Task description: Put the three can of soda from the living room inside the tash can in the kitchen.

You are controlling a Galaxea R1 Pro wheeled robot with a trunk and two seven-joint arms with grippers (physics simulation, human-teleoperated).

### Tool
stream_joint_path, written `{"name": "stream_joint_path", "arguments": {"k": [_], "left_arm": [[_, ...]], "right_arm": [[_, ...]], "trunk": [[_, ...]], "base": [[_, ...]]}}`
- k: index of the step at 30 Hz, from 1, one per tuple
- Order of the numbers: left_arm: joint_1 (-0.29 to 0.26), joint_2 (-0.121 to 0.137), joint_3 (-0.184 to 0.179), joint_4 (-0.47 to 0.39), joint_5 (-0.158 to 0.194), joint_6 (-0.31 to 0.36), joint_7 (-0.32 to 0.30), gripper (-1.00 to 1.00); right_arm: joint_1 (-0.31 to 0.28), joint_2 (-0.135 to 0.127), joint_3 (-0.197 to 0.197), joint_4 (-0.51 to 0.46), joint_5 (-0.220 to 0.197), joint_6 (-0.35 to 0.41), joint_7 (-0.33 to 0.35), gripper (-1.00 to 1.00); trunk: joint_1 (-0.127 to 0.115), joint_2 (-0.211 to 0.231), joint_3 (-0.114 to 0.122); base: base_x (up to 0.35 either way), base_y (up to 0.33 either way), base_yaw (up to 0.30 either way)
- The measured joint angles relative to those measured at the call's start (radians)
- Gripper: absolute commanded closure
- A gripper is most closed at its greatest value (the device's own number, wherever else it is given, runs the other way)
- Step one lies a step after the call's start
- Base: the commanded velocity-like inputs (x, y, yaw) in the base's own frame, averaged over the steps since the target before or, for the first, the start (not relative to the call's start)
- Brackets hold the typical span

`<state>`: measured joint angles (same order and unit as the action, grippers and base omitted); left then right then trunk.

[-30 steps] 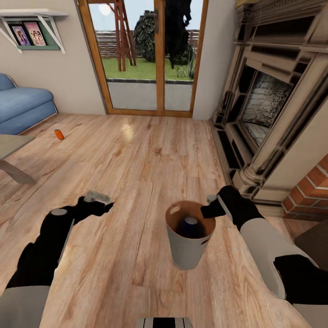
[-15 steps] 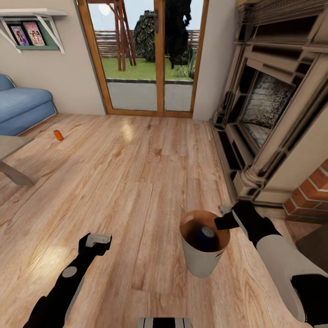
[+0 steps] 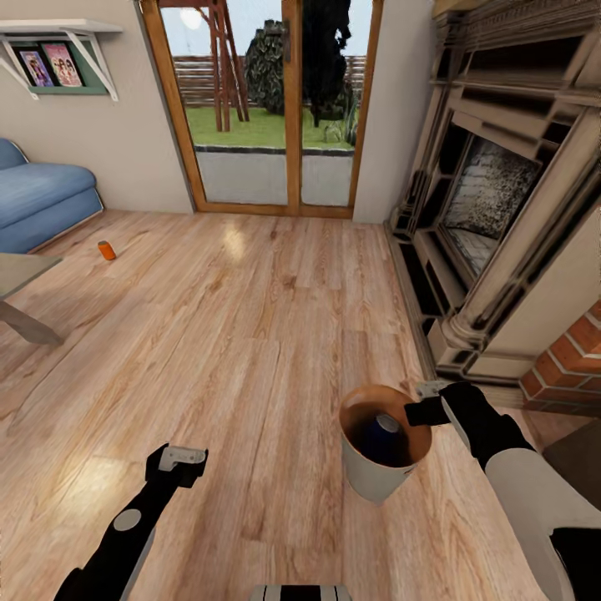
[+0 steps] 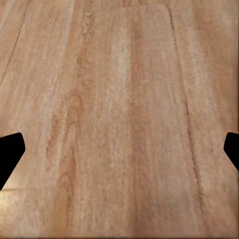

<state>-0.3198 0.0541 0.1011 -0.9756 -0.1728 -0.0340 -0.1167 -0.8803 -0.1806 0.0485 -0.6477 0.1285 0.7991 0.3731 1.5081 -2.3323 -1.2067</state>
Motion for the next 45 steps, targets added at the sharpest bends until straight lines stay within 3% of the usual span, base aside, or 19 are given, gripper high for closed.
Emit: {"name": "stream_joint_path", "arguments": {"k": [9, 18, 45], "left_arm": [[0.004, -0.007, -0.001, 0.01, -0.003, 0.012, 0.0, -1.0], [0.006, -0.008, -0.001, 0.012, -0.002, 0.01, 0.001, -1.0], [0.011, -0.008, -0.001, 0.012, -0.002, 0.005, 0.0, -1.0]], "right_arm": [[0.007, 0.003, -0.009, -0.027, -0.003, 0.002, 0.0, 1.0], [0.01, 0.005, -0.006, -0.027, -0.006, 0.003, 0.0, 1.0], [0.024, 0.015, -0.002, -0.027, 0.0, -0.006, -0.001, 1.0]], "trunk": [[-0.034, 0.063, 0.028], [-0.034, 0.063, 0.028], [-0.035, 0.063, 0.03]], "base": [[0.0, 0.0, 0.0], [0.048, 0.0, 0.0], [0.322, 0.0, 0.029]]}}
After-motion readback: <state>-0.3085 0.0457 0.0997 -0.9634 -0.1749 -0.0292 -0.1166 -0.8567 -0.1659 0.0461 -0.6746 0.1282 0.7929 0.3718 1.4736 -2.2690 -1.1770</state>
